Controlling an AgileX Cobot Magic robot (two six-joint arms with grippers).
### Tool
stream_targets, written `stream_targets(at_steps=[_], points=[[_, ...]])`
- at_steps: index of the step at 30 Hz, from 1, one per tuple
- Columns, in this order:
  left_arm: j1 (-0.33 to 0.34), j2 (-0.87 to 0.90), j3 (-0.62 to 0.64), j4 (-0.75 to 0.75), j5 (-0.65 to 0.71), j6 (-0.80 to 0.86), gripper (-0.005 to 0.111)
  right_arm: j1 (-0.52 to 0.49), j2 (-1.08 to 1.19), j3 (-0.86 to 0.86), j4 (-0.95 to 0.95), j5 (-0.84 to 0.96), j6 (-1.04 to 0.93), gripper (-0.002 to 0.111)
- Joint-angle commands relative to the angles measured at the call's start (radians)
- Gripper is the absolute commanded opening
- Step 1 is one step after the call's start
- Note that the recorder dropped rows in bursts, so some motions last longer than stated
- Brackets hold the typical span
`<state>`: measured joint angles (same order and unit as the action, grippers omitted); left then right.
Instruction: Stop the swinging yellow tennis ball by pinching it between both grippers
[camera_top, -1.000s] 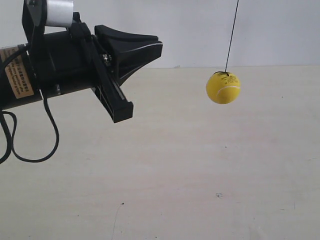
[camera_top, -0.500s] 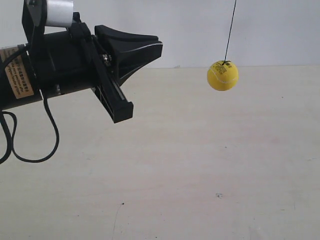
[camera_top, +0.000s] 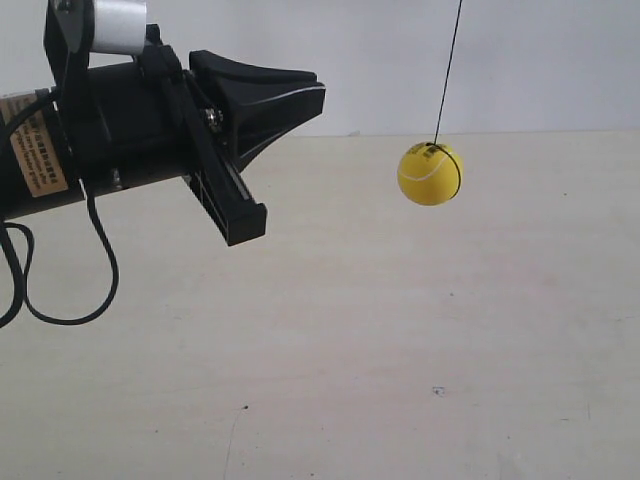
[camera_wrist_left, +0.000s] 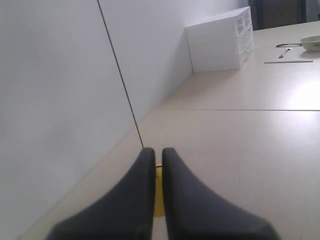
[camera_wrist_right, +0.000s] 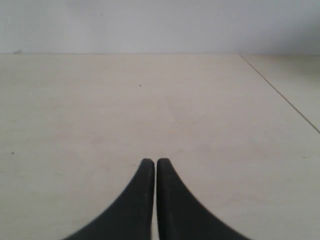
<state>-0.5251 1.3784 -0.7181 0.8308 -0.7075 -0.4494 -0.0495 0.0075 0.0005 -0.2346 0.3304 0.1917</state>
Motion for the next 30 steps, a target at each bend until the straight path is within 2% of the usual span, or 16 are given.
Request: stream_targets(at_steps=[1, 27, 30], points=[[-0.007, -0.005, 0.003, -0.012, 0.005, -0.008, 0.005, -0.004, -0.008, 0.000, 0.000, 0.020, -0.027, 0.000], [-0.007, -0.028, 0.003, -0.012, 0.005, -0.003, 0.005, -0.001, -0.008, 0.000, 0.029, 0.018, -0.010, 0.000], [-0.003, -0.084, 0.003, -0.012, 0.077, 0.035, 0.005, -0.001, -0.008, 0.000, 0.029, 0.018, -0.010, 0.000]])
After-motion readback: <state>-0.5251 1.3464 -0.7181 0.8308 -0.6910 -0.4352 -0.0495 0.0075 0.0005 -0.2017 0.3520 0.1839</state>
